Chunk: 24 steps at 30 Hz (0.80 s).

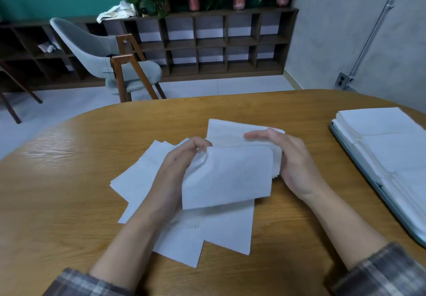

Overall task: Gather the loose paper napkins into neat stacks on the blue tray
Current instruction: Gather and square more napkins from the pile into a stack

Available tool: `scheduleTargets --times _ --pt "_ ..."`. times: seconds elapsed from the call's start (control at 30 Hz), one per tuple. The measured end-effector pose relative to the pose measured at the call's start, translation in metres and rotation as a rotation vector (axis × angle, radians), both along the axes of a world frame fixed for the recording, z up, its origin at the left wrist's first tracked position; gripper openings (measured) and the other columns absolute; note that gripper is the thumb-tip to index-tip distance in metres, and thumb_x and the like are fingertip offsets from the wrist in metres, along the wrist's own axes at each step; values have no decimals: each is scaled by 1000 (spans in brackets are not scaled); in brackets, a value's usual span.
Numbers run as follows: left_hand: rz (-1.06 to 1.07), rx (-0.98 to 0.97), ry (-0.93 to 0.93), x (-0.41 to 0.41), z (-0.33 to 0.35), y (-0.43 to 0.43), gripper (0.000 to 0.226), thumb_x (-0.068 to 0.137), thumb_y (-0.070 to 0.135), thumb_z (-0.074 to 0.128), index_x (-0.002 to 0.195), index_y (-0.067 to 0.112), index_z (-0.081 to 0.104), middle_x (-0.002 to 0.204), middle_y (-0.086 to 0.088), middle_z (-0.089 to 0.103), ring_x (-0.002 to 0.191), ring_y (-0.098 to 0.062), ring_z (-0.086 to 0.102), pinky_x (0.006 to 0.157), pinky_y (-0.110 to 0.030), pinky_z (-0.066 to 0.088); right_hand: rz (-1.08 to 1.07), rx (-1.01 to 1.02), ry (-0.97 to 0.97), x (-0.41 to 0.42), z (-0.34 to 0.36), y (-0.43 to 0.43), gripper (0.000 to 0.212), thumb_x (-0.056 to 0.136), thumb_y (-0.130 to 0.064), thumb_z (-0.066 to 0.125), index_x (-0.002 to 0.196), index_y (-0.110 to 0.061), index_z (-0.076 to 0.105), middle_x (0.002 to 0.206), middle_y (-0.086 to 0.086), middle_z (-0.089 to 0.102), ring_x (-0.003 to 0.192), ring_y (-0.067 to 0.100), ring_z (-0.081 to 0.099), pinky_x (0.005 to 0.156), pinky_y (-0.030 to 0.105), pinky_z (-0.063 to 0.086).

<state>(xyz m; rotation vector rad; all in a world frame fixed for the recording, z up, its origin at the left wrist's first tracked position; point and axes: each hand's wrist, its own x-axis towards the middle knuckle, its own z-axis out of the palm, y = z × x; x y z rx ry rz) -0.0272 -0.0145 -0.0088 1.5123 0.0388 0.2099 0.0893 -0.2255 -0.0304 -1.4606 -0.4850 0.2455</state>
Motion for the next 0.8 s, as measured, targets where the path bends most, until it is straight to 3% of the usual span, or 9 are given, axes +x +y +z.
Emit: scheduleTargets --times 0.07,0.1,0.13,0.23,0.33,0.4,0.5,0.67,0.8 --pt "40 -37 28 2 -3 1 16 94 29 52 82 23 62 92 -2 57 80 -21 53 64 -32 41 127 50 79 -3 -1 1 75 80 -74 71 110 -6 79 119 23 74 108 30 72 90 42 53" --pt "71 -31 37 4 -5 1 16 96 29 54 85 23 63 94 -3 58 82 -22 52 66 -33 40 136 53 81 -4 -2 1 78 79 -70 75 109 2 76 118 30 72 103 31 72 87 43 53" --pt "114 4 44 5 -7 1 16 99 28 56 86 23 65 94 -2 60 84 -21 52 68 -34 39 111 25 66 -6 -1 3 70 82 -58 80 107 7 74 116 32 72 98 32 72 86 42 53" --pt "217 70 111 9 -7 -3 33 108 42 51 93 24 74 92 6 71 81 -16 59 69 -29 44 5 -77 12 -11 2 6 20 92 -21 77 101 -4 80 101 10 81 90 23 78 80 30 59" --pt "234 26 112 9 -5 -3 42 96 68 53 109 35 76 84 8 75 74 -11 66 67 -27 49 4 -105 42 -13 2 6 14 95 -17 74 103 -8 80 100 4 82 90 19 79 76 24 58" --pt "261 99 48 7 -7 -3 26 91 45 74 114 34 73 73 7 68 65 -7 62 61 -22 51 52 -113 32 -13 3 7 17 95 -19 75 109 -11 79 104 3 81 95 20 77 79 27 57" --pt "294 153 -1 7 -11 -2 29 88 21 85 113 30 74 73 -1 67 59 -8 54 55 -18 46 97 -125 -12 -14 2 9 31 89 -25 83 118 -24 73 110 6 76 100 18 72 85 31 56" --pt "274 141 -10 7 -11 -3 31 87 16 85 115 23 73 71 -1 70 56 -5 58 53 -15 46 94 -178 -71 -20 2 12 52 93 -24 81 134 -46 59 126 -2 68 117 24 67 101 48 56" --pt "316 201 -43 9 -13 -3 30 86 22 87 111 28 73 69 -6 66 54 -7 51 53 -17 42 104 -176 -127 -22 6 12 60 96 -16 75 140 -50 51 123 -6 70 112 25 69 99 55 57"
